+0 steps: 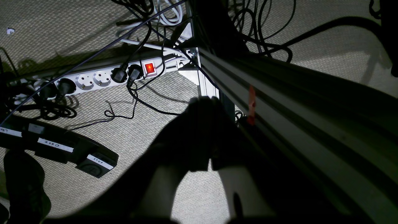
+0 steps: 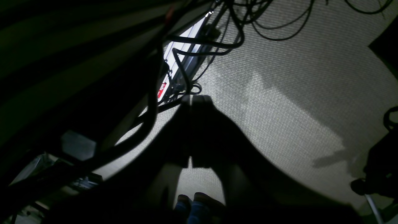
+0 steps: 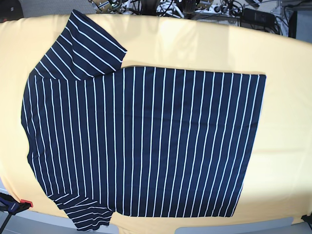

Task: Fold the T-shirt properly

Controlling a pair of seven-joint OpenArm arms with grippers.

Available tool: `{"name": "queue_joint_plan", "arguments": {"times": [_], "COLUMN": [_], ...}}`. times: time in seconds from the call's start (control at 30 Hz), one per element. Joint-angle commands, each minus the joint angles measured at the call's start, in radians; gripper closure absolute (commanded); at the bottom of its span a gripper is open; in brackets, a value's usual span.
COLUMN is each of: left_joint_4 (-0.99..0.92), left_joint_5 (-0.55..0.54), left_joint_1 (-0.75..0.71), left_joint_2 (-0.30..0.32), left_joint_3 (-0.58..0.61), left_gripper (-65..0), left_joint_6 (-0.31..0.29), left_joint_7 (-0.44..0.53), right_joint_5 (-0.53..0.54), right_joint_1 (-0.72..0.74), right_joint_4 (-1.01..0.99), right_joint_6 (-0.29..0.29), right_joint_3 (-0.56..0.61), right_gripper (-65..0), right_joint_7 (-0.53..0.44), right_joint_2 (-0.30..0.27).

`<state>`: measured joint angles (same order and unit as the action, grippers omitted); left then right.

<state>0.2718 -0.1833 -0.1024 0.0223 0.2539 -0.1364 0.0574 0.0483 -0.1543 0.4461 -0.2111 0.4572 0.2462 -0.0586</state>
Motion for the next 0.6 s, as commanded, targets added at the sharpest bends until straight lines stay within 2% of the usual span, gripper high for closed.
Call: {"name": "queue_joint_plan", "arguments": {"times": [0.0, 0.57], "left_joint_4": [0.006, 0.006], "left_joint_5": [-0.001, 0.0], "left_joint_1": [-0.003, -0.003], "left_joint_2": [-0.003, -0.003], "left_joint_3": [-0.001, -0.001], "left_gripper": [0.0, 0.0], "left_joint_6": [-0.006, -0.006], "left_joint_7": [-0.007, -0.014], "right_joint_5": [-0.001, -0.001], "right_joint_1": [0.0, 0.0], "right_joint_4": [0.008, 0.008], "right_joint_6": [-0.013, -0.013], "right_joint_3": [0.001, 0.001], "right_gripper": [0.0, 0.0], "right_joint_7": [0.002, 0.002], "right_joint_2": [-0.003, -0.002]}}
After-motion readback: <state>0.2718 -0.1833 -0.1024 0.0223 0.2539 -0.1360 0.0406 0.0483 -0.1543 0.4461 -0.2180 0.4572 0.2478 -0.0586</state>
